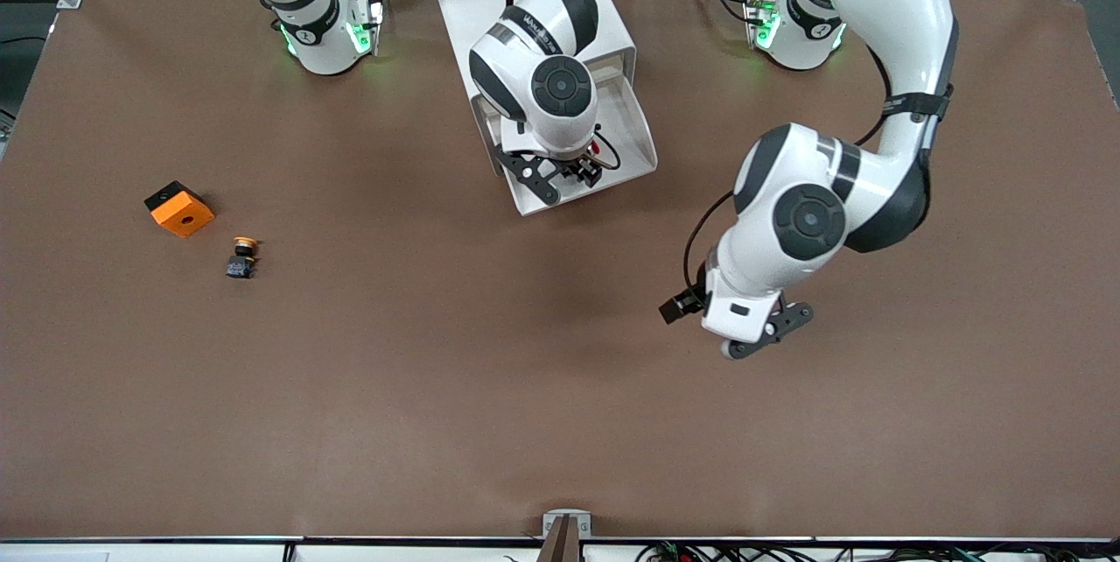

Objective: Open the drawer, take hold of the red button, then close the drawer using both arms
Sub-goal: 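Lift the button with the right gripper while the left gripper returns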

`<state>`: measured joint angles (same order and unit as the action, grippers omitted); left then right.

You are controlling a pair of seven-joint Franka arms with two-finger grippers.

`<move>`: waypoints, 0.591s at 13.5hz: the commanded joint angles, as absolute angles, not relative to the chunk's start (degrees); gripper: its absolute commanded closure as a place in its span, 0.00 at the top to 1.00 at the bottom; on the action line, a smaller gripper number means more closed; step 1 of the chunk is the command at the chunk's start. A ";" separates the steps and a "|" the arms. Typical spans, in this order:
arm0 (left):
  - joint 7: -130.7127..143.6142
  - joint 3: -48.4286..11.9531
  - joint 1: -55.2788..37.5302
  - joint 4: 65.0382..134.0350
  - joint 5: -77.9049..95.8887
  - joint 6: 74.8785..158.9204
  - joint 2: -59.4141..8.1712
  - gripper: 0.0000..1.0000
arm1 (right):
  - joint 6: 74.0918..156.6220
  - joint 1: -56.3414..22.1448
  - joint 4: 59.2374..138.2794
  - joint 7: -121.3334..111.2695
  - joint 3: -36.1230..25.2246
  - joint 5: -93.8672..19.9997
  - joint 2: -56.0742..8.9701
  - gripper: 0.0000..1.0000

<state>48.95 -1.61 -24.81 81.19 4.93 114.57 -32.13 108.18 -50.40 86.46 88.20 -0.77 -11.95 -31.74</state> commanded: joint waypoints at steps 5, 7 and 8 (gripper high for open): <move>46.67 -4.48 -24.70 103.88 3.51 122.88 -19.78 1.00 | 108.37 -51.24 85.17 88.07 -1.14 -10.64 -32.78 0.20; 46.32 -5.01 -24.96 104.06 3.43 121.30 -20.65 1.00 | 108.19 -51.15 84.90 88.07 -1.14 -10.37 -32.78 0.17; 45.88 -5.18 -25.05 104.06 3.43 121.20 -21.26 1.00 | 108.02 -50.63 84.64 87.81 -1.14 -10.46 -32.70 0.17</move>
<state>47.01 -4.72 -24.95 102.25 4.52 121.37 -21.97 108.47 -50.59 86.17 88.12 -0.78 -11.61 -31.93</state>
